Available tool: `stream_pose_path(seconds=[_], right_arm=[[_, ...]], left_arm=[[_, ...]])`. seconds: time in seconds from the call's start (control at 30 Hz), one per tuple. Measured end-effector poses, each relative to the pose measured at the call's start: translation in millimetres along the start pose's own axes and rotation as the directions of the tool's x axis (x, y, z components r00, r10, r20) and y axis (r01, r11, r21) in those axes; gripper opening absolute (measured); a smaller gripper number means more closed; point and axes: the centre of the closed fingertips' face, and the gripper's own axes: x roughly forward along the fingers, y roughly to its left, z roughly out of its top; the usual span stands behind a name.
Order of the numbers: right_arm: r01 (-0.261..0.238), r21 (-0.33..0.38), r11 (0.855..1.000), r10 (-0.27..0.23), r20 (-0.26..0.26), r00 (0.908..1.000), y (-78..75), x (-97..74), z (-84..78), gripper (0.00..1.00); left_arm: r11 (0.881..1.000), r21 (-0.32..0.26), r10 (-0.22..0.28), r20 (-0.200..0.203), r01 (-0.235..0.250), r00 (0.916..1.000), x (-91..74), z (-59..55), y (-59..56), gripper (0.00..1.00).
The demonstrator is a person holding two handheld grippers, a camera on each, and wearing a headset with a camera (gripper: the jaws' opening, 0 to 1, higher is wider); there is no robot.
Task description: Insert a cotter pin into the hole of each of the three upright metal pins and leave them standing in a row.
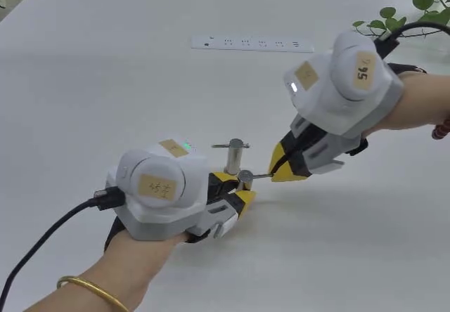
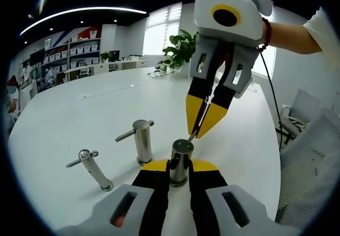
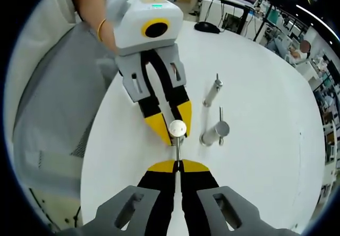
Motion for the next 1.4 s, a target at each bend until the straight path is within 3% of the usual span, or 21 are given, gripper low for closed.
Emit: stream_pose_path(seconds=[0.63, 0.9, 1.13, 1.4], right_arm=[[-0.009, 0.026, 1.000, 0.008, 0.037, 0.9993, 0.0, 7.3, 17.5, 0.04], [0.002, 0.057, 0.998, -0.004, 0.046, 0.9989, -2.2, 4.1, 16.9, 0.12], [0.008, 0.064, 0.998, -0.010, 0.037, 0.9993, -0.5, 0.4, 10.0, 0.09], [0.012, 0.039, 0.999, -0.014, 0.068, 0.9976, 1.1, 3.1, 19.2, 0.05]], left_arm=[[0.999, -0.033, -0.004, 0.008, 0.004, 1.0000, 0.8, -0.6, 0.7, 0.12], [1.000, -0.030, -0.004, 0.008, 0.005, 1.0000, 1.1, -0.3, 0.7, 0.12], [1.000, -0.030, -0.003, 0.010, 0.004, 0.9999, 1.6, -0.2, 0.8, 0.12], [0.998, -0.065, -0.006, 0.016, 0.007, 0.9999, 2.6, -1.7, 1.4, 0.13]])
